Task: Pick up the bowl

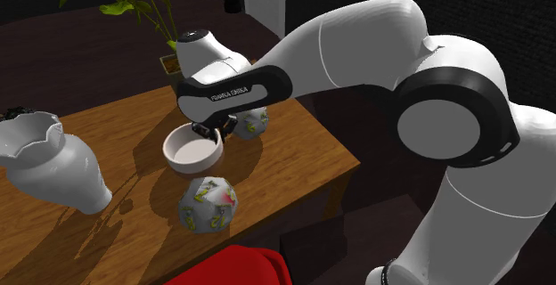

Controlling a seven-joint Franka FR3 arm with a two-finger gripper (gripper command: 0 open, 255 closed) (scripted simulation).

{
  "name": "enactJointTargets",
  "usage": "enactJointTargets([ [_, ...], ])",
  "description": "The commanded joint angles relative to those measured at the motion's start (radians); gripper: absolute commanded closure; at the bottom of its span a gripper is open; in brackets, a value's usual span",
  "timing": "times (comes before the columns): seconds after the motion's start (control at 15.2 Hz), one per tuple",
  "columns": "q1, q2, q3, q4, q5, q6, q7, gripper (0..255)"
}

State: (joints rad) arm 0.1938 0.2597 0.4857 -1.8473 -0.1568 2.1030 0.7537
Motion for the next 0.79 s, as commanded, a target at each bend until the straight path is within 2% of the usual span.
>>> enactJointTargets([
  [0.0,-0.001,-0.008,0.002,0.012,0.005,-0.018,-0.004,255],
  [0.73,-0.005,-0.050,0.010,0.109,0.034,-0.152,-0.024,255],
])
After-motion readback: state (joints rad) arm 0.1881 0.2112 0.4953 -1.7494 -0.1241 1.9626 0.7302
